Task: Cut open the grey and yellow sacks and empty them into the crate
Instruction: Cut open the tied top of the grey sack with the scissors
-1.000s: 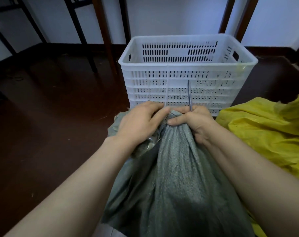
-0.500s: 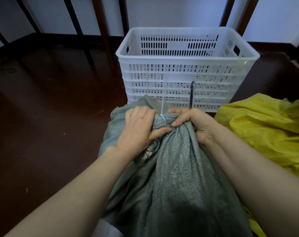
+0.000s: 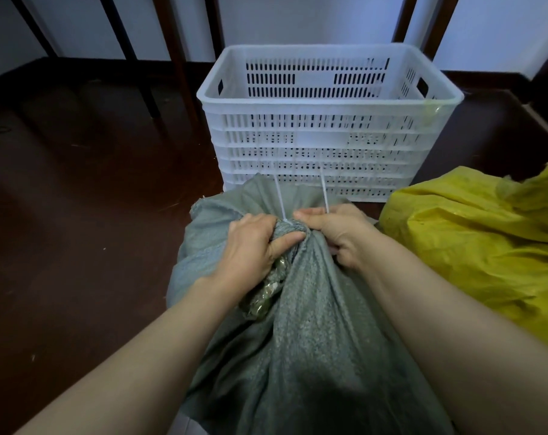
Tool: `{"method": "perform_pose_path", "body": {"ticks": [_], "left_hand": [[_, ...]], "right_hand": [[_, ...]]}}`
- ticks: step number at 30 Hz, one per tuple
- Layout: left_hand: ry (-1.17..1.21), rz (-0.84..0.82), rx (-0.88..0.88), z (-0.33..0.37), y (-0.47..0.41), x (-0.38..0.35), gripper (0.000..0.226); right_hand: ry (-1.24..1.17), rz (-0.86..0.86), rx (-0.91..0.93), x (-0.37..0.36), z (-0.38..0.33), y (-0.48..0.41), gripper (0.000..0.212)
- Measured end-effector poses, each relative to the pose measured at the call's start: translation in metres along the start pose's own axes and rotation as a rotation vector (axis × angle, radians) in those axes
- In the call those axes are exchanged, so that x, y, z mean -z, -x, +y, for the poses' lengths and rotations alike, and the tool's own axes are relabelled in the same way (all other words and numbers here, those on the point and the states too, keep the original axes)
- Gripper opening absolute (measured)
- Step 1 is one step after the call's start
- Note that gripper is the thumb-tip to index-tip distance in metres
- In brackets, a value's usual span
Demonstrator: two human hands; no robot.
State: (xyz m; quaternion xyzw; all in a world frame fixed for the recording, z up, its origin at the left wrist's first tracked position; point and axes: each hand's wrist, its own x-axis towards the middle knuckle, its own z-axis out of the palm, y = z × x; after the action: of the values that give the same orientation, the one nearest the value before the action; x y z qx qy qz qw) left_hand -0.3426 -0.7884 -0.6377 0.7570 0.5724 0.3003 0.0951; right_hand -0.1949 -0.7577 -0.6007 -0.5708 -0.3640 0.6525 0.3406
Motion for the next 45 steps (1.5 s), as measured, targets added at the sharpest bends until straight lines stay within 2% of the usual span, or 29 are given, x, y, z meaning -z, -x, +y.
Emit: {"method": "perform_pose_path", "body": {"ticks": [4,11,15,19,26,33,36,40,45], "left_hand": [[0.021,-0.037,0.064,-0.006,-0.007,-0.001,0.044],[0.038,-0.088,0.088,-0.008,-0.014,0.0,0.045],[0.051,-0.103,0.116,-0.007,-0.015,0.001,0.046],[0.042,-0.109,0.127,-0.007,-0.016,0.001,0.046],[0.034,-0.101,0.119,-0.007,-0.017,-0.003,0.045],[0.026,-0.104,0.127,-0.006,-0.017,-0.003,0.045],[0.021,-0.103,0.131,-0.005,-0.016,-0.002,0.047],[0.021,-0.109,0.136,-0.005,-0.017,-0.002,0.047],[0.025,-0.117,0.146,-0.003,-0.018,-0.001,0.047]], "right_hand": [[0.146,0.035,0.157,0.002,-0.025,0.003,0.031],[-0.191,-0.183,0.062,0.01,-0.038,0.013,0.018],[-0.302,-0.185,0.1,0.01,-0.032,0.012,0.012],[-0.353,-0.178,0.095,0.007,-0.025,0.012,0.018],[-0.2,-0.091,0.102,0.001,-0.025,0.012,0.028],[-0.262,-0.192,-0.011,0.0,-0.032,0.015,0.037],[-0.325,-0.24,-0.009,-0.001,-0.036,0.017,0.023],[-0.331,-0.168,0.027,-0.005,-0.039,0.019,0.026],[-0.184,-0.075,0.023,-0.008,-0.037,0.021,0.031]]}}
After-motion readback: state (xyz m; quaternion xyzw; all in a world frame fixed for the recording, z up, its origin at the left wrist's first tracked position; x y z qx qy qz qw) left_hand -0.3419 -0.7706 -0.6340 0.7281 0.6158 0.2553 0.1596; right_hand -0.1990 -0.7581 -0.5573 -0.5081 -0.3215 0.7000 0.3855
